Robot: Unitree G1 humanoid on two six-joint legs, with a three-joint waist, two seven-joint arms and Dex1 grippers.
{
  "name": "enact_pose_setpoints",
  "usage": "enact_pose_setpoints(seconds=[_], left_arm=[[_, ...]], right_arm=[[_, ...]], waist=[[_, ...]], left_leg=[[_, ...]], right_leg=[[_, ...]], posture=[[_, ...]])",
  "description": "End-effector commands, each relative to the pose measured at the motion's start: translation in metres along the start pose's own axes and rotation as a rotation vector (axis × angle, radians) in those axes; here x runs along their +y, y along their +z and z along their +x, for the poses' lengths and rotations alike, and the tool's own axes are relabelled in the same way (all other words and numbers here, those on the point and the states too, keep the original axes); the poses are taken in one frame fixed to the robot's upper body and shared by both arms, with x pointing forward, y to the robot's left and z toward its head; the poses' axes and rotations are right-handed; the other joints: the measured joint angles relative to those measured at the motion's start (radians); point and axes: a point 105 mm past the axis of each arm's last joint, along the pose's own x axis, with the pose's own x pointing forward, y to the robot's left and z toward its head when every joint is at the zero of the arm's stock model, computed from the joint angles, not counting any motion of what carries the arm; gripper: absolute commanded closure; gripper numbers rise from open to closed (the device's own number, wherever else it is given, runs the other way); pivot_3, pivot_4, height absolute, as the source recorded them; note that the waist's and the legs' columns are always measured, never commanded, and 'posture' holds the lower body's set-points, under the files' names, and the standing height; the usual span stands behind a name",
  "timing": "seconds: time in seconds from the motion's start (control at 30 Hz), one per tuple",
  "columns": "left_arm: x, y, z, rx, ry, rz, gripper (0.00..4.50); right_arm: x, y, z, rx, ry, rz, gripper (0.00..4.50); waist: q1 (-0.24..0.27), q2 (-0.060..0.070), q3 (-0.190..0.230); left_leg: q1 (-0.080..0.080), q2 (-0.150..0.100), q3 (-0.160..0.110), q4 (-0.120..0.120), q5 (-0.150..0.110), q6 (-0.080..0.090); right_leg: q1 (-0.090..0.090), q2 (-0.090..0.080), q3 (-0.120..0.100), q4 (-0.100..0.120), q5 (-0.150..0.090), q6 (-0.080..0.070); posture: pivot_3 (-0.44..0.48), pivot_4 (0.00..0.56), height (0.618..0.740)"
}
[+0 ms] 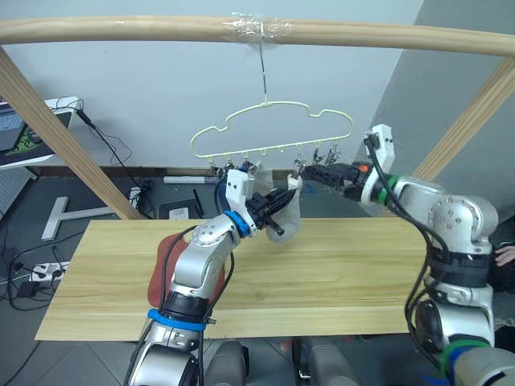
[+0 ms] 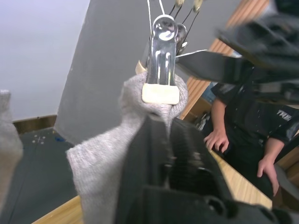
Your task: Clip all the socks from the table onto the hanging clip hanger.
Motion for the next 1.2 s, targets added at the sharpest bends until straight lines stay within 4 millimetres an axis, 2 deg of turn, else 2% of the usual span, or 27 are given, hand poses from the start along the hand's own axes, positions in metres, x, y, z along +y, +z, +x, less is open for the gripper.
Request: enact_pose_setpoints(seconds=[0.03,0.23,0.33,0.47,0.57,0.63,0.77,0.83,0.93,0.97,1.2], left_arm=[[-0.004,0.008,0.0,-0.03,-0.023,0.006,2.88],[0.001,-0.002,-0.01,0.009,-0.01,-0.006,1.0],[0.009,-0.004,-0.025,0.037,0.013,0.013,0.06],[0.012,0.003,-0.045,0.053,0.011,0.039,0.03],[0.017,0.014,-0.057,0.048,0.021,0.059,0.0],[0.021,0.021,-0.064,0.046,0.031,0.073,0.0],[0.021,0.031,-0.071,0.046,0.037,0.087,0.0],[0.018,0.036,-0.073,0.04,0.037,0.091,0.0],[0.015,0.04,-0.073,0.031,0.039,0.091,0.0],[0.014,0.041,-0.073,0.03,0.039,0.09,0.0],[0.008,0.047,-0.071,0.015,0.029,0.092,0.0]], right_arm=[[0.014,-0.005,-0.009,-0.036,0.062,-0.08,0.0],[0.008,-0.022,-0.013,-0.055,-0.015,-0.147,0.0],[0.003,-0.029,-0.011,-0.082,-0.106,-0.221,0.0],[0.011,-0.033,-0.007,-0.133,-0.134,-0.385,0.0],[0.01,-0.027,-0.006,-0.218,-0.206,-0.366,0.61],[0.013,-0.028,-0.002,-0.229,-0.235,-0.433,1.27],[0.01,-0.024,0.003,-0.283,-0.316,-0.427,1.27],[0.012,-0.024,0.007,-0.314,-0.329,-0.401,1.58],[0.015,-0.025,0.012,-0.318,-0.34,-0.399,2.48],[0.015,-0.026,0.013,-0.315,-0.342,-0.404,2.48],[0.006,-0.018,0.029,-0.334,-0.361,-0.385,2.48]], waist=[[0.0,0.0,0.0],[-0.003,0.0,0.0],[-0.003,0.0,0.0],[-0.004,0.0,0.0],[-0.003,0.0,0.0],[0.0,0.0,0.0],[0.001,0.0,0.0],[0.002,0.0,0.0],[0.002,0.0,0.0],[0.002,0.0,0.0],[0.002,0.0,0.0]], left_leg=[[0.0,0.0,0.0,0.0,0.0,0.0],[0.002,0.001,0.001,0.001,0.0,0.0],[0.002,0.001,0.0,0.002,0.0,0.0],[0.002,0.002,0.0,0.002,0.0,0.0],[0.002,0.004,0.0,0.002,0.0,-0.001],[0.002,0.003,0.0,0.003,0.0,-0.001],[0.002,0.002,0.0,0.005,0.0,-0.001],[0.001,0.003,0.0,0.006,0.0,-0.001],[0.001,0.003,0.0,0.006,0.0,-0.001],[0.001,0.003,0.0,0.006,0.0,-0.001],[0.001,0.003,0.0,0.01,0.0,-0.001]], right_leg=[[0.0,0.0,0.0,0.0,0.0,0.0],[0.0,0.001,0.0,0.002,0.0,0.0],[0.0,0.002,0.001,0.002,-0.002,0.004],[0.0,0.003,0.001,0.002,-0.002,0.004],[0.0,0.002,0.001,0.002,-0.002,0.003],[0.0,0.001,0.001,0.002,-0.002,0.004],[0.001,0.001,0.001,0.002,-0.002,0.003],[0.001,0.001,0.001,0.002,-0.002,0.003],[0.001,0.0,0.001,0.003,0.0,0.0],[0.001,0.0,0.001,0.003,0.0,0.0],[0.001,0.001,0.001,0.005,0.0,-0.001]], posture=[[-0.052,0.164,0.74],[-0.056,0.162,0.74],[-0.054,0.161,0.74],[-0.051,0.161,0.74],[-0.051,0.161,0.74],[-0.031,0.16,0.74],[-0.009,0.161,0.74],[-0.009,0.161,0.74],[-0.009,0.161,0.74],[0.016,0.157,0.74],[0.03,0.154,0.74]])
